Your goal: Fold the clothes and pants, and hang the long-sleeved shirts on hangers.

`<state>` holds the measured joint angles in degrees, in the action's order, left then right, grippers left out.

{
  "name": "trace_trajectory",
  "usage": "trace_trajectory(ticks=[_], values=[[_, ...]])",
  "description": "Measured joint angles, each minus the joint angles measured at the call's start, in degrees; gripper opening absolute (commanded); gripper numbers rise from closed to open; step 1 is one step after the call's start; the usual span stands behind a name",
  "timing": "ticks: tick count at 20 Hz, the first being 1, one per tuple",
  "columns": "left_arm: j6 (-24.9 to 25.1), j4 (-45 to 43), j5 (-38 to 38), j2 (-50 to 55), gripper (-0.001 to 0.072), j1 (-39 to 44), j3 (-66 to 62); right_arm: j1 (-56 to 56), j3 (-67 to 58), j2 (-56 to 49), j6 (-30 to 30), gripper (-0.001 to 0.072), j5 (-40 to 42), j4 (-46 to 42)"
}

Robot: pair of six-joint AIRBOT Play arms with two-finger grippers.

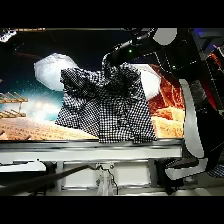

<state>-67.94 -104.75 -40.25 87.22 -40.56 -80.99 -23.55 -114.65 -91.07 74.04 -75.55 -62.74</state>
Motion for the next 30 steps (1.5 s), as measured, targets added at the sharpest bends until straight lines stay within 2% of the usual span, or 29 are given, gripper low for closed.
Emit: trace_trajectory(ticks=[6,9,12,14,19,23,26,30], values=[[-3.08,3.58,-0.02,-9.92,0.0012,4.17,-0.35,0.0,0.0,0.0,-0.02,0.0022,0.04,-0.74],[-7.04,8.09,-1.95,-17.35,0.0012,9.07,-0.39,0.0,0.0,0.0,-0.04,0.0023,0.28,-2.27],[-13.75,10.51,-10.58,-23.91,0.001,17.94,0.31,0.0,0.0,0.0,-0.15,0.0023,0.28,-4.28],[-16.55,11.13,-16.98,-28.33,0.0011,25.83,2.56,0.0,0.0,0.0,-0.13,0.0023,0.11,-5.44],[-20.17,9.18,-28.79,-43.63,0.001,47.23,12.7,0.0,0.0,0.0,2.73,0.0023,-0.22,-6.75],[-21.73,9.14,-34.4,-56.61,0.001,60.54,19.89,0.0,0.0,0.07,4.22,0.0023,-2.05,-6.99],[-23.34,9.11,-37.22,-62.79,0.001,67.34,22.67,0.0,0.0,0.37,4.59,0.0023,-3.58,-7.1],[-24.39,9.75,-40.19,-65.68,0.001,71.95,23.91,0.0,-0.04,0.59,4.9,0.0023,-5.29,-7.1]])
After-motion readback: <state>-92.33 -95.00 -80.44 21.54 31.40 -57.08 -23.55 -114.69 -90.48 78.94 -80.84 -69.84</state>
